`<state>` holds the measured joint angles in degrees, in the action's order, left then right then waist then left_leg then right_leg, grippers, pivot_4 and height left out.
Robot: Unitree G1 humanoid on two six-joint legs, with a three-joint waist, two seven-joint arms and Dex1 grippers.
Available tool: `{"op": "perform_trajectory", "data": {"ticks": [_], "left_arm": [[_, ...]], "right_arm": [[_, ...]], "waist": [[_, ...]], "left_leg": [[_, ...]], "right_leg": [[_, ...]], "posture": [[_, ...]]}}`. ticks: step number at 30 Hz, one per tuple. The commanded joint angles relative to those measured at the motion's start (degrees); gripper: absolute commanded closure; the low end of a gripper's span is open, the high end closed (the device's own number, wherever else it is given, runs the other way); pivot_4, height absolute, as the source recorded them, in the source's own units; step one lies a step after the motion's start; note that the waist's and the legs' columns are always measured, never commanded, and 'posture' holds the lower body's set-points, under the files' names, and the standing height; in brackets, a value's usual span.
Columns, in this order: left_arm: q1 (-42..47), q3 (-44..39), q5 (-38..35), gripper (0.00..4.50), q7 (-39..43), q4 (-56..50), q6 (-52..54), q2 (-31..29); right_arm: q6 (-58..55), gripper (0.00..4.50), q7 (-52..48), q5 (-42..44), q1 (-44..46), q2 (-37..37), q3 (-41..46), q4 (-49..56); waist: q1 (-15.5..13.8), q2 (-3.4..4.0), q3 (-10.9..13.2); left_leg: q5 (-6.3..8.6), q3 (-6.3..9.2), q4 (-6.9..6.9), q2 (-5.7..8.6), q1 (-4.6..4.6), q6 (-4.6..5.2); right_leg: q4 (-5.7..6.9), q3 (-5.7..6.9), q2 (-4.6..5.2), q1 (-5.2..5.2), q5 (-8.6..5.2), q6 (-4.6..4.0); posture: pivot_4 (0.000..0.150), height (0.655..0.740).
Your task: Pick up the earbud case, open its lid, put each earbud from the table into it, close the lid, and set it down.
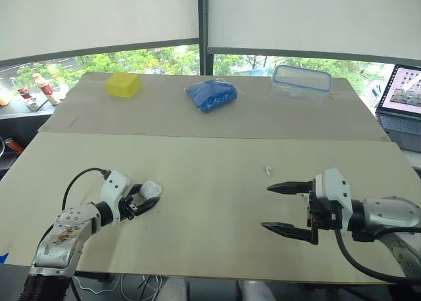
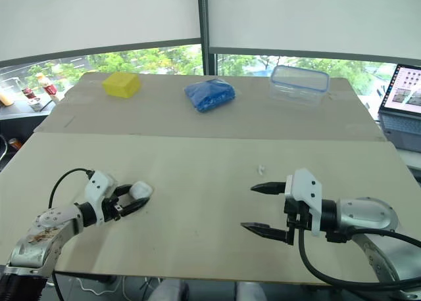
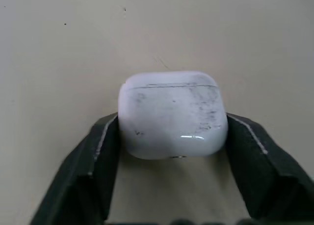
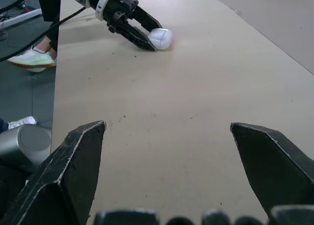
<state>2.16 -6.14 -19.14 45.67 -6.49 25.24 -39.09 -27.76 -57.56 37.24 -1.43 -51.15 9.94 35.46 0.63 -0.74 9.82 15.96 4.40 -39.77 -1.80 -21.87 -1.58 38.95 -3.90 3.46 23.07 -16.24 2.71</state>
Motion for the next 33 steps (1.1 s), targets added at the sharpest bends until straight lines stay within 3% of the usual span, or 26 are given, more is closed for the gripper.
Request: {"op": "perform_trajectory", "data": {"ticks": [1,7,10,17,23,31,33], "left_arm": [[-2.2,3.9,-0.4,1.97,5.7,0.0,-0.1,-1.2],[0.1,8.4,-3.6,1.97,12.1,-6.5,-3.1,1.3],[4.6,12.0,-1.6,1.97,11.8,-7.8,-9.2,6.4],[15.6,20.7,6.4,1.97,9.9,-0.2,-28.7,19.8],[18.1,22.5,9.3,1.97,10.4,4.5,-39.9,21.9],[18.6,22.2,9.6,1.97,9.8,5.7,-43.3,21.8],[18.7,22.2,9.9,1.97,9.8,5.7,-44.1,21.6]], "right_arm": [[1.4,0.00,-0.7,0.4,-0.4,-0.3,1.9,1.2],[-3.8,0.00,2.9,2.0,-0.3,-0.9,1.6,3.4],[-14.1,0.00,13.0,5.5,2.6,0.7,0.3,6.4],[-34.2,0.00,32.1,29.9,11.5,6.6,-0.1,4.6],[-37.0,0.00,44.8,43.5,14.8,7.4,-0.8,1.6],[-35.8,0.00,54.0,53.2,16.4,5.2,-3.0,-0.6],[-35.4,0.53,55.3,54.4,16.7,4.8,-3.4,-1.2]], "waist": [[0.1,0.00,0.0],[-0.3,0.01,0.0],[-0.4,-0.10,0.1],[-0.1,-0.20,0.1],[0.4,-0.19,0.1],[0.2,-0.19,0.1],[0.2,-0.19,0.1]], "left_leg": [[0.00,0.00,0.00,0.00,-0.01,0.00],[0.00,-0.01,0.00,0.01,-0.09,0.00],[0.00,0.00,-0.04,0.02,-0.15,0.00],[-0.01,0.04,-0.08,0.01,-0.26,0.00],[0.00,0.05,-0.06,0.00,-0.30,0.04],[0.00,0.05,-0.08,0.01,-0.34,0.04],[0.00,0.05,-0.08,0.01,-0.33,0.04]], "right_leg": [[-0.01,0.00,0.00,0.00,0.00,0.00],[-0.08,0.00,0.03,0.01,0.00,0.01],[-0.07,0.01,0.02,0.06,0.02,0.03],[-0.08,0.02,-0.03,0.09,0.08,-0.03],[-0.09,0.01,-0.05,0.17,0.08,-0.03],[-0.11,0.01,-0.04,0.17,0.08,0.01],[-0.10,0.01,-0.04,0.18,0.08,0.02]], "posture": [[0.150,0.6859],[0.150,0.6859],[0.150,0.6859],[0.150,0.6859],[0.150,0.6859],[0.150,0.6859],[0.150,0.6859]]}}
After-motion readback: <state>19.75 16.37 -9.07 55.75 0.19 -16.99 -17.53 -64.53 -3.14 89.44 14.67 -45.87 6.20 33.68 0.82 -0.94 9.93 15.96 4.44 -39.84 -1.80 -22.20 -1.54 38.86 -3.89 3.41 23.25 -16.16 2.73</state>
